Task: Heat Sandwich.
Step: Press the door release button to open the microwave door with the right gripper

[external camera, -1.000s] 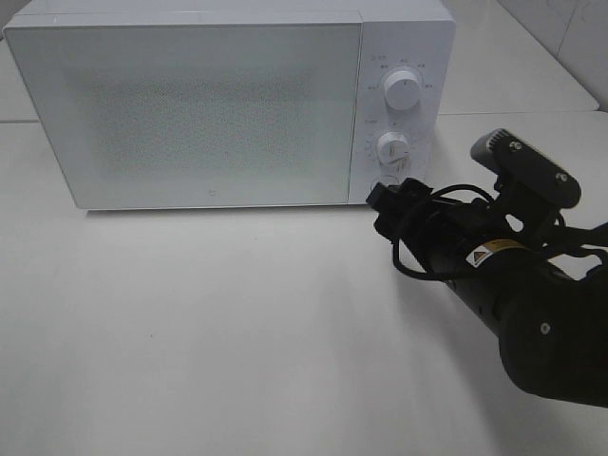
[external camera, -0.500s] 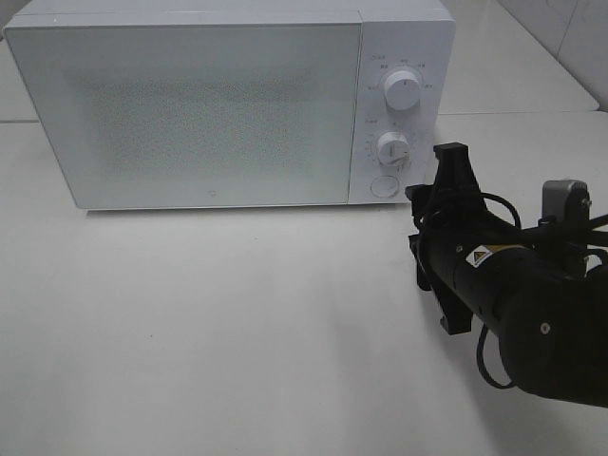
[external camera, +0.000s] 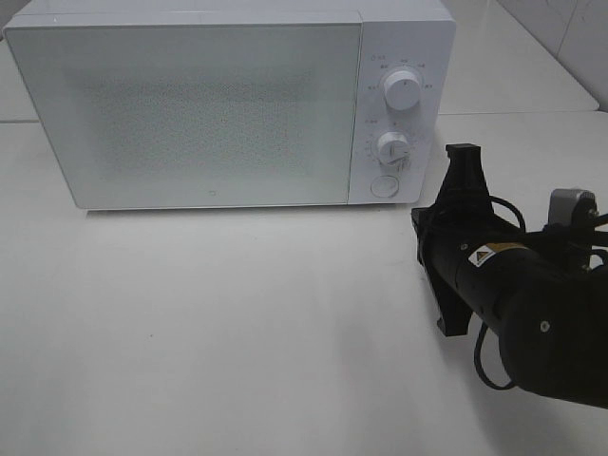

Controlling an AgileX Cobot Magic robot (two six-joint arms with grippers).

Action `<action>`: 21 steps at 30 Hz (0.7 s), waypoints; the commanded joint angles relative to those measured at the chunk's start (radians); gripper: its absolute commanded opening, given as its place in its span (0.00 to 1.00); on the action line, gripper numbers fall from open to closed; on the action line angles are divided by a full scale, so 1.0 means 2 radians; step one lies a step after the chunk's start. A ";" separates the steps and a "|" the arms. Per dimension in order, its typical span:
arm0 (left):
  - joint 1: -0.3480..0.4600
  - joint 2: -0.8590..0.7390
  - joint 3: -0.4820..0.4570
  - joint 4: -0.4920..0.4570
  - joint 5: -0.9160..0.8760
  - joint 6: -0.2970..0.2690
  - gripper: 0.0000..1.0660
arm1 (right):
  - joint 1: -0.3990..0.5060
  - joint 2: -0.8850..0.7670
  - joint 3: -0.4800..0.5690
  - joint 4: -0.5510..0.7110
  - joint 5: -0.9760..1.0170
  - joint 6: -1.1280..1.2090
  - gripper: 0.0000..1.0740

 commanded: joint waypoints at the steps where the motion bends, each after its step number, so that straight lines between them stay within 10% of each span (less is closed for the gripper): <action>1: 0.002 -0.011 0.001 0.000 -0.005 -0.003 0.94 | 0.001 -0.001 -0.006 -0.001 -0.002 0.003 0.00; 21: 0.002 -0.011 0.001 0.000 -0.005 -0.002 0.94 | -0.058 0.087 -0.089 -0.093 0.013 0.045 0.00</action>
